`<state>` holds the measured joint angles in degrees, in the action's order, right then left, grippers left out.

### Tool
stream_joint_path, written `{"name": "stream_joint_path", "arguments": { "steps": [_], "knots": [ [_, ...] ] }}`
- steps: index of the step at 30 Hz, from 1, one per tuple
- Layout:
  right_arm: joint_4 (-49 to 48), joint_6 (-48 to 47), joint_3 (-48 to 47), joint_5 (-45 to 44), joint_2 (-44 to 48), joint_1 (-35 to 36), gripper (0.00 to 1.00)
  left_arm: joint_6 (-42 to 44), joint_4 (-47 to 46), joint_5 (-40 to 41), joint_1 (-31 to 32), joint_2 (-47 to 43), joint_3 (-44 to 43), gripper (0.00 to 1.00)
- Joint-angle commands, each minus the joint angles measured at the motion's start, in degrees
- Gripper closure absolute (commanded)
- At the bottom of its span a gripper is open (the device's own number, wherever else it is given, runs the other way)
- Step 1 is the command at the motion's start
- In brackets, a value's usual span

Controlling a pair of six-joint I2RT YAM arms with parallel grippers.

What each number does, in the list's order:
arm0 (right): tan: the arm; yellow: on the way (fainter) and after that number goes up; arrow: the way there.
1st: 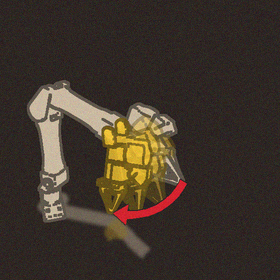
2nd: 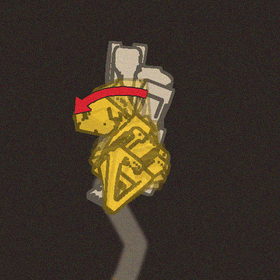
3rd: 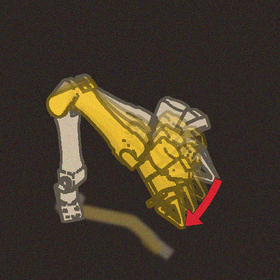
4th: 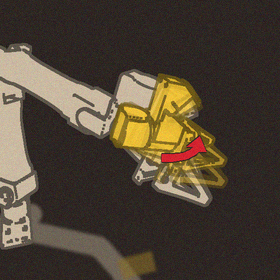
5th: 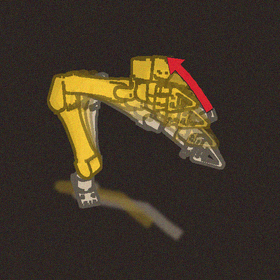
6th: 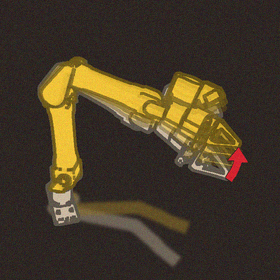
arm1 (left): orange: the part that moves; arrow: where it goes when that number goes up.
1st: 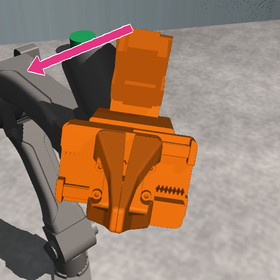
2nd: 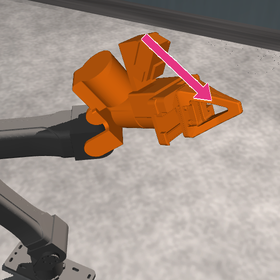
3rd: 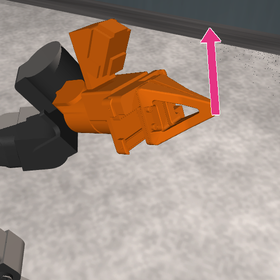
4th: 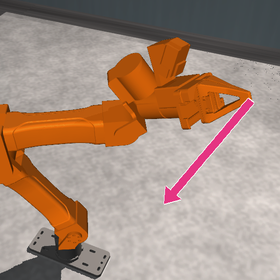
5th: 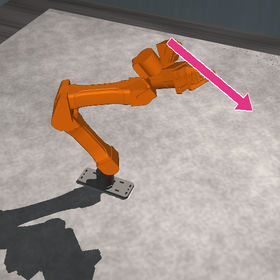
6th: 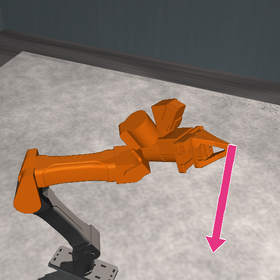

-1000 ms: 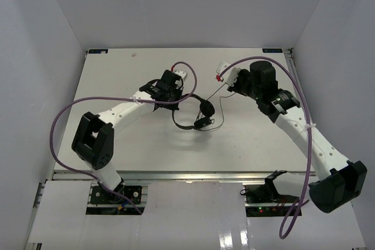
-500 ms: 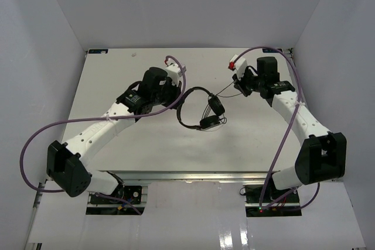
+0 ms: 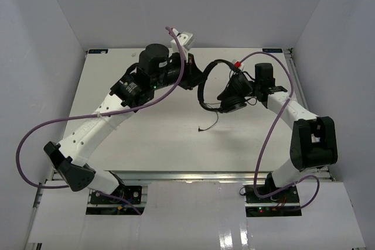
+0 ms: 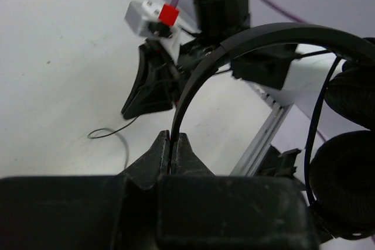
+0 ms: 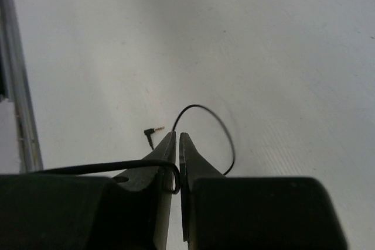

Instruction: Wrap the headphones

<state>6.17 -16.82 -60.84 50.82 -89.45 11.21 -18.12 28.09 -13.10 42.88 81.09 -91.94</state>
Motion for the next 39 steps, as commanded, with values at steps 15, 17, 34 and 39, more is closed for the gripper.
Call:
{"name": "stream_joint_path", "arguments": {
  "steps": [15, 17, 34, 39],
  "knots": [
    [-55.1, 46.9, 7.1, 16.9, -3.9, 0.6, 0.54, -10.1, -3.0, 1.5, 1.8, 7.6, -25.9, 1.00],
    [-45.2, 39.6, 6.7, 11.6, -1.6, 0.6, 0.49, -9.7, -2.1, 2.7, 1.8, 7.7, -26.2, 1.00],
    [-18.4, 18.1, 9.7, -24.3, 15.4, -9.7, 0.04, -7.6, -0.8, 6.5, 1.8, 6.9, -23.1, 1.00],
    [-17.9, 17.6, 8.1, -16.6, 13.9, -13.8, 0.08, -7.5, -0.5, 6.3, 1.8, 6.6, -23.3, 1.00]
  ]
}}
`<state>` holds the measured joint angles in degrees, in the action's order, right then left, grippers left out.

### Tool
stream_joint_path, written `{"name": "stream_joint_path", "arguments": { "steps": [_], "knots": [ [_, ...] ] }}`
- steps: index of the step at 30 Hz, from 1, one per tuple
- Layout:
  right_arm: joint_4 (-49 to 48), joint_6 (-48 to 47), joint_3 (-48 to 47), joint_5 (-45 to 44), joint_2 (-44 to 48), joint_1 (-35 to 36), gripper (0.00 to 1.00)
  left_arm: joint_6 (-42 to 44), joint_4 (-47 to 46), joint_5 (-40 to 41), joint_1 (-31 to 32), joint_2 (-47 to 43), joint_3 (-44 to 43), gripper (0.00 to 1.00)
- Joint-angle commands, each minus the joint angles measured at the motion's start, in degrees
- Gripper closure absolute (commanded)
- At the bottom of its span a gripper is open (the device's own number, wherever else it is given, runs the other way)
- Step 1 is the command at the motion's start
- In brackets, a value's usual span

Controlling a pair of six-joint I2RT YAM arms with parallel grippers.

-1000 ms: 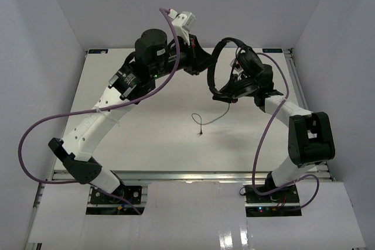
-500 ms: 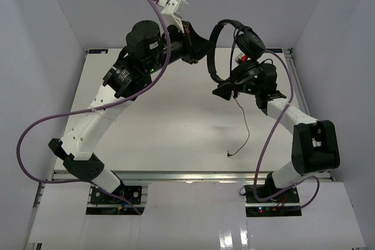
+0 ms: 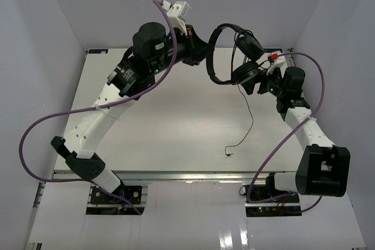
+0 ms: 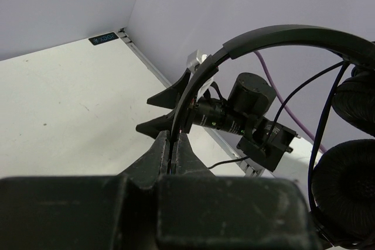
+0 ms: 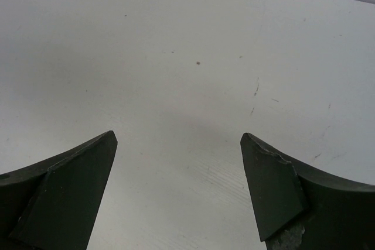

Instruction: Wrap the headphones

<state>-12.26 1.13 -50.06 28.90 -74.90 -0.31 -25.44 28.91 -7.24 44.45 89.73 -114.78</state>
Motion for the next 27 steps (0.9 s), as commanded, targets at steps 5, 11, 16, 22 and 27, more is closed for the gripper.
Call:
{"name": "stream_joint_path", "arguments": {
  "steps": [5, 11, 16, 22, 27],
  "knots": [
    [-1.8, -3.2, -1.3, 6.9, 0.8, -2.9, 0.10, 0.0, -0.8, 0.5, 0.2, -2.4, -0.5, 1.00],
    [-7.2, -0.3, -1.4, 25.0, 3.0, -7.3, 0.10, 0.6, -0.3, 1.0, 0.2, -2.5, -0.9, 1.00],
    [-17.2, 4.1, 3.4, 40.5, 8.0, -7.7, 0.10, 1.0, 0.2, 1.7, 0.3, -2.8, -0.8, 1.00],
    [-17.9, 11.1, 2.5, 45.2, 12.0, -7.8, 0.10, 1.2, 0.2, 2.8, 0.2, -3.7, 0.5, 1.00],
    [-17.1, 13.6, 1.9, 48.7, 13.2, -7.5, 0.09, 0.9, 0.1, 2.7, 0.3, -3.5, 0.2, 1.00]
  ]
}}
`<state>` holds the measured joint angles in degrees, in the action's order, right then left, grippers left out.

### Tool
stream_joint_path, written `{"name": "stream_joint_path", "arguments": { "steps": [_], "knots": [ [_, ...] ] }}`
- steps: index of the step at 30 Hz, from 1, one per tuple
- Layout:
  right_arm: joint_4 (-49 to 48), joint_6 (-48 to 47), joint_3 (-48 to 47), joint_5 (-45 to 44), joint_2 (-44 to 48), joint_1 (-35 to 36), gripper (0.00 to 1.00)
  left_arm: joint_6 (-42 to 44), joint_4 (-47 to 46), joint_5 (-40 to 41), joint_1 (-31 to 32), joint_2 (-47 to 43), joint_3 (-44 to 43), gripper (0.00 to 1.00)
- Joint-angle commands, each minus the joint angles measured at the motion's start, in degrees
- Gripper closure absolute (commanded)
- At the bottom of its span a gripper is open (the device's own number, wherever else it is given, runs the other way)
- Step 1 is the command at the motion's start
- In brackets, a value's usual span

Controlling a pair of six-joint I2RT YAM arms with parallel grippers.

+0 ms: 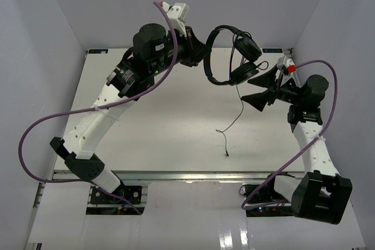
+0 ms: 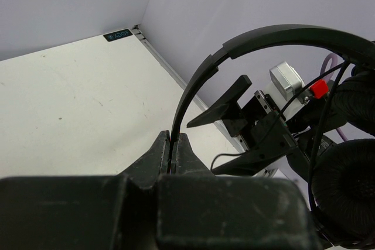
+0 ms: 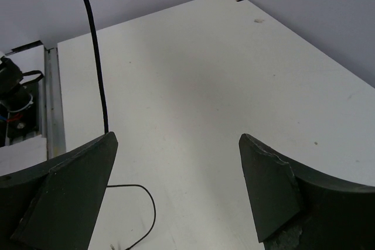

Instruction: Wrap the headphones

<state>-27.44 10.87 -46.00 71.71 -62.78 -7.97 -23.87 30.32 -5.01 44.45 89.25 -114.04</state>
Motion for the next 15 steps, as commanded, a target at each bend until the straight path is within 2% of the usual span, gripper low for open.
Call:
{"name": "stream_joint_path", "arguments": {
  "steps": [1, 10, 12, 15],
  "knots": [
    [-1.5, 3.7, -2.1, 6.3, 1.1, 0.2, 0.09, -0.7, -1.2, 0.3, 0.3, -2.9, -0.6, 1.00],
    [-1.4, 3.1, -1.9, 9.0, 2.0, 2.6, 0.08, -0.7, -1.3, 0.4, 0.2, -2.9, -1.4, 1.00],
    [1.0, 1.2, -3.6, 6.7, 2.2, 2.5, 0.07, -0.6, -1.3, 0.6, 0.3, -3.1, -1.2, 1.00],
    [10.2, -4.3, -7.1, 1.7, 1.5, 3.8, 0.06, -0.6, -1.2, 0.9, 0.2, -3.3, -0.8, 1.00]
  ]
}}
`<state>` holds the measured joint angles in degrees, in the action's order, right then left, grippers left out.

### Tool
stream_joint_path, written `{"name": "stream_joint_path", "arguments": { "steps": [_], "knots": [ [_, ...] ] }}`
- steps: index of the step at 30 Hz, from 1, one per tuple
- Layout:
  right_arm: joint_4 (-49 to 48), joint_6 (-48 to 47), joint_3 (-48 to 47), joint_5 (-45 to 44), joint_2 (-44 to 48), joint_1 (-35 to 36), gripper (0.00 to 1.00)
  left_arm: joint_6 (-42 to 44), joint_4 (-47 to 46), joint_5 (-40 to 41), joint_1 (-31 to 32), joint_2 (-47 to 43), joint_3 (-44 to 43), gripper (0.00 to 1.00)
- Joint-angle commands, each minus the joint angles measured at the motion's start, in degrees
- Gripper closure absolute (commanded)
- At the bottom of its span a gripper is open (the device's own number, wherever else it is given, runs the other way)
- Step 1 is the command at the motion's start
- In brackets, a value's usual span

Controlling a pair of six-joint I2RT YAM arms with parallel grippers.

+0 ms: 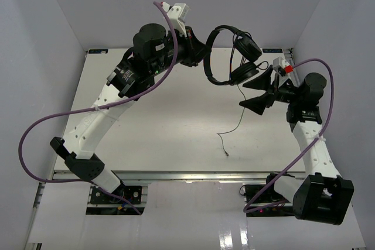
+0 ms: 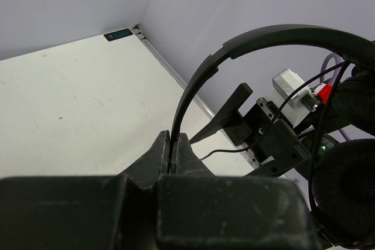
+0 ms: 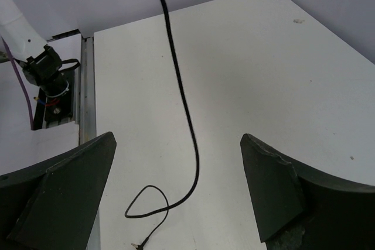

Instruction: Wrap the headphones

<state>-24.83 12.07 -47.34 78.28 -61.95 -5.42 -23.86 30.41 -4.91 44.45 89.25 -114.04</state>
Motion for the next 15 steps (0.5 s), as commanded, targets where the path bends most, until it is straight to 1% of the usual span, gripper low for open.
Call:
{"name": "stream_joint_path", "arguments": {
  "steps": [1, 3, 4, 5, 8, 10, 13, 15],
  "knots": [
    [10.7, -8.0, -6.4, -7.4, 0.7, 2.7, 0.05, -0.6, -1.3, 0.8, 0.2, -3.3, -0.8, 1.00],
    [16.5, -11.5, -7.2, -15.3, 1.1, 5.1, 0.05, -0.6, -1.3, 0.8, 0.2, -3.2, -1.0, 1.00],
    [17.7, -12.7, -7.0, -19.0, 1.2, 6.5, 0.05, -0.6, -1.4, 0.8, 0.2, -3.2, -1.1, 1.00],
    [18.3, -13.8, -6.7, -22.4, 1.2, 7.9, 0.04, -0.7, -1.4, 0.8, 0.2, -3.1, -1.1, 1.00],
    [17.4, -12.7, -6.1, -31.3, -0.1, 9.5, 0.03, -0.7, -1.4, 0.8, 0.3, -3.1, -1.4, 1.00],
    [16.8, -12.4, -5.9, -32.0, -1.8, 10.0, 0.03, -0.7, -1.3, 0.9, 0.2, -3.1, -1.4, 1.00],
    [14.4, -9.5, -3.2, -26.0, -3.7, 11.7, 0.00, -0.5, -1.3, 1.6, 0.2, -3.0, -1.7, 1.00],
    [11.8, -9.3, 1.2, -22.7, -3.5, 14.0, 0.06, -0.4, -1.5, 2.1, 0.2, -2.7, -2.1, 1.00]
  ]
}}
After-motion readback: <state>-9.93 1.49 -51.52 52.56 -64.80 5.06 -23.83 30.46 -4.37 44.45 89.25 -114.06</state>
